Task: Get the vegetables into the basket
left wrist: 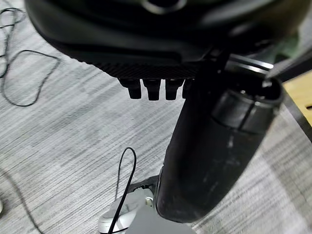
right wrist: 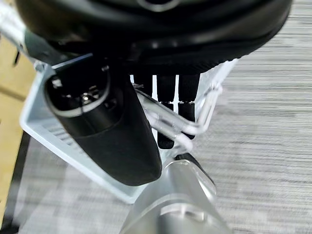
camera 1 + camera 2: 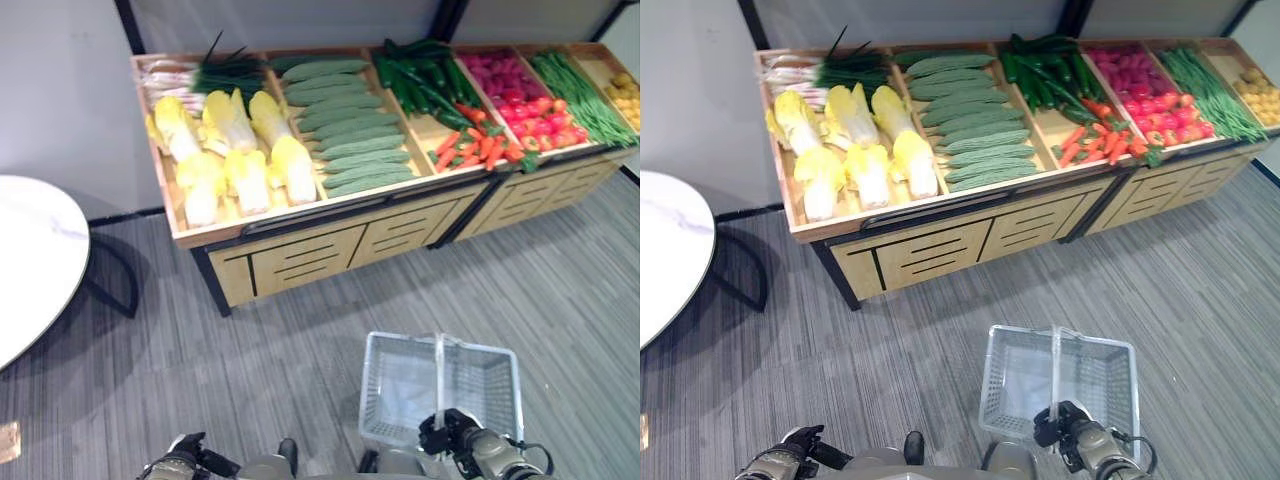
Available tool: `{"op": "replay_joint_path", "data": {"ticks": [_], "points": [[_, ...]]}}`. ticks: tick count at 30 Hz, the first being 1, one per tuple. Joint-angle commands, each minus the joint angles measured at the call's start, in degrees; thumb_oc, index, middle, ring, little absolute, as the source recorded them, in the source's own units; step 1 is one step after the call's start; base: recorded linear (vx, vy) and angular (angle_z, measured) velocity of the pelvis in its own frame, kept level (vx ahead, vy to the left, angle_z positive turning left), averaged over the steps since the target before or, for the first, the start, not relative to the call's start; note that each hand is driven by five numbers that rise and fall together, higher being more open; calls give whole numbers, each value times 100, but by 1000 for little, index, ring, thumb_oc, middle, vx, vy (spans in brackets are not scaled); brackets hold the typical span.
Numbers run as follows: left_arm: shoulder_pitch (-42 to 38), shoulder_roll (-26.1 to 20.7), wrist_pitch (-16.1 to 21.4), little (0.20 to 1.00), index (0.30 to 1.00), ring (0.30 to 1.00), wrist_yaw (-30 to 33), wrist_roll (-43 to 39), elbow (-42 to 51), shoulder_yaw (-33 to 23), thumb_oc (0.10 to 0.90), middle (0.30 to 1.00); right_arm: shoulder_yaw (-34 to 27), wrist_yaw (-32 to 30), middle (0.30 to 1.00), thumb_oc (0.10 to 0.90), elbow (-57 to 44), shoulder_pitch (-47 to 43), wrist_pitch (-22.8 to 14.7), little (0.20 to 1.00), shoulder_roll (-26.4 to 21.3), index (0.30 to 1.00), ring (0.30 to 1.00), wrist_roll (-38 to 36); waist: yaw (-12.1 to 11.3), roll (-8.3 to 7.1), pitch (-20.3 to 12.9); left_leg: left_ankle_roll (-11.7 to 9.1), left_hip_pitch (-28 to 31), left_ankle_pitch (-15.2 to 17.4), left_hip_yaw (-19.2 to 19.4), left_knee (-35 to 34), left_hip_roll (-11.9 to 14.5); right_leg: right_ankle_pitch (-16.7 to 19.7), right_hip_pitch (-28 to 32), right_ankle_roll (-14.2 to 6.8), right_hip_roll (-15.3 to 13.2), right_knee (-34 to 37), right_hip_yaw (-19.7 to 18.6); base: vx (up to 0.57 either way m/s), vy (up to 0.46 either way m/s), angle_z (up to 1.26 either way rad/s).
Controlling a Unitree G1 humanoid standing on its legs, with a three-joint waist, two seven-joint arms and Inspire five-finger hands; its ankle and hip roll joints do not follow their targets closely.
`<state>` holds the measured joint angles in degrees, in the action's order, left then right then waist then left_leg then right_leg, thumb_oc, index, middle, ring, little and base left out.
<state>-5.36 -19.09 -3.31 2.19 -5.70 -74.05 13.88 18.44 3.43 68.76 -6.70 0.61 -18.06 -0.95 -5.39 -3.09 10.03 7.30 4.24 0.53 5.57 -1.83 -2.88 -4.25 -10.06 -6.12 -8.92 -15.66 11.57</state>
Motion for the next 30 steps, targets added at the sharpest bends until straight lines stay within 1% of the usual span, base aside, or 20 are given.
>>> {"op": "replay_joint_path", "data": {"ticks": [1,2,3,6,7,8,10,11,13,14,19,20,23,24,25,26,27,28,29,30], "points": [[-236,3,120,1000,1000,1000,15,36,86,-135,900,1000,170,127,300,400,-25,151,96,300,-125,300,300,-88,119,55,395,-112,-111,563,-138,78,-26,1085,353,-163,370,1066,-741,-24,-66,53],[-247,3,130,1000,1000,1000,27,46,88,-127,900,1000,174,126,300,400,-56,166,88,300,-116,300,300,-90,131,39,384,-128,-125,532,-198,62,-52,1098,311,-176,446,1194,-954,-11,-47,46],[-247,3,130,1000,1000,1000,27,46,88,-128,900,1000,175,126,300,400,-56,166,88,300,-116,300,300,-90,133,40,384,-128,-124,531,-200,61,-52,1099,313,-176,446,1198,-952,-2,-62,37],[-257,16,141,1000,1000,1000,50,77,85,-99,900,1000,210,128,300,400,-91,190,80,300,-110,300,300,-85,199,13,375,-169,-79,479,-424,-8,-102,1084,340,-180,565,1288,-1218,14,-105,46],[-260,17,139,1000,1000,1000,49,70,80,-76,900,1000,213,129,300,400,-92,205,74,300,-112,300,300,-92,240,10,362,-188,-57,438,-516,-51,-109,996,347,-162,628,1198,-1330,34,-220,63],[-250,33,136,1000,1000,1000,74,36,69,-95,900,1000,214,113,300,400,-46,232,81,300,-99,300,300,-84,266,9,302,-236,-22,399,-646,-148,-111,751,495,-89,647,1255,-1345,34,-244,48],[-260,45,126,1000,1000,1000,92,22,34,-107,900,1000,221,105,300,400,-30,213,84,300,-93,300,300,-73,273,21,276,-267,7,343,-721,-226,-91,699,539,-68,659,1257,-1333,26,-220,71],[-257,83,129,1000,1000,1000,101,-125,27,-139,900,1000,205,62,300,400,31,196,87,300,-111,300,300,-75,281,35,201,-331,15,306,-882,-247,-46,513,591,12,699,1216,-1311,37,-268,53],[-224,124,147,1000,1000,1000,111,-186,49,-156,900,1000,220,51,300,400,80,211,87,300,-127,300,300,-51,272,47,133,-376,19,328,-979,-167,-28,427,684,84,708,1237,-1231,57,-380,41],[-240,169,172,1000,1000,1000,143,-289,192,-133,900,1000,238,11,300,400,118,213,71,300,-165,300,300,-25,279,67,63,-467,-6,337,-1177,-68,-12,292,850,191,725,1309,-1101,52,-440,50],[-276,209,235,1000,1000,1000,229,-600,592,-141,900,1000,195,-46,300,400,182,233,61,300,-231,300,300,-23,274,93,0,-596,6,243,-1467,-76,28,154,997,313,764,1304,-868,20,-252,55],[-258,203,281,1000,1000,1000,252,-704,856,-146,900,1000,170,-58,300,400,192,245,60,300,-257,300,300,-23,269,103,-12,-616,-5,239,-1531,-59,26,119,1020,328,767,1293,-814,7,-187,37],[-41,159,475,1000,1000,1000,445,-1284,2464,-232,900,1000,45,-138,300,400,146,284,28,300,-371,300,300,10,233,141,42,-692,-65,210,-1693,75,13,52,1084,392,771,1264,-642,7,-188,35],[-36,158,471,1000,1000,1000,446,-1283,2470,-233,900,1000,47,-138,300,400,146,286,28,300,-371,300,300,10,238,141,42,-692,-64,211,-1697,78,12,51,1088,392,770,1265,-637,11,-99,31],[84,100,535,1000,1000,1000,525,-1362,3074,-306,900,1000,11,-139,300,400,104,322,32,300,-388,300,300,37,215,147,52,-706,-63,207,-1733,85,11,50,1111,404,774,1278,-598,30,-110,29],[372,-29,625,1000,1000,1000,565,-1370,4098,-450,900,1000,-95,-148,300,400,32,389,22,300,-417,300,300,66,208,149,68,-727,-41,201,-1764,95,12,35,1173,415,779,1306,-551,30,-110,13],[373,-29,625,1000,1000,1000,565,-1370,4098,-450,900,1000,-95,-148,300,400,32,389,22,300,-417,300,300,66,208,149,68,-727,-40,200,-1764,94,12,35,1174,415,779,1306,-550,53,-119,6],[573,-248,708,1000,1000,1000,599,-1165,5037,-674,900,1000,-196,-146,300,400,-42,464,7,300,-457,300,300,111,194,138,68,-748,-8,206,-1784,97,19,29,1232,426,788,1342,-541,31,-56,3],[580,-249,703,1000,1000,1000,599,-1164,5044,-676,900,1000,-194,-146,300,400,-43,466,7,300,-457,300,300,111,194,138,69,-748,-3,206,-1783,95,20,30,1238,426,789,1346,-541,76,-101,1],[712,-412,791,1000,1000,1000,655,-1044,5624,-971,900,1000,-291,-130,300,400,-98,531,-15,300,-483,300,300,139,201,131,52,-768,61,213,-1760,60,37,32,1315,433,802,1413,-553,73,-64,2]]}}
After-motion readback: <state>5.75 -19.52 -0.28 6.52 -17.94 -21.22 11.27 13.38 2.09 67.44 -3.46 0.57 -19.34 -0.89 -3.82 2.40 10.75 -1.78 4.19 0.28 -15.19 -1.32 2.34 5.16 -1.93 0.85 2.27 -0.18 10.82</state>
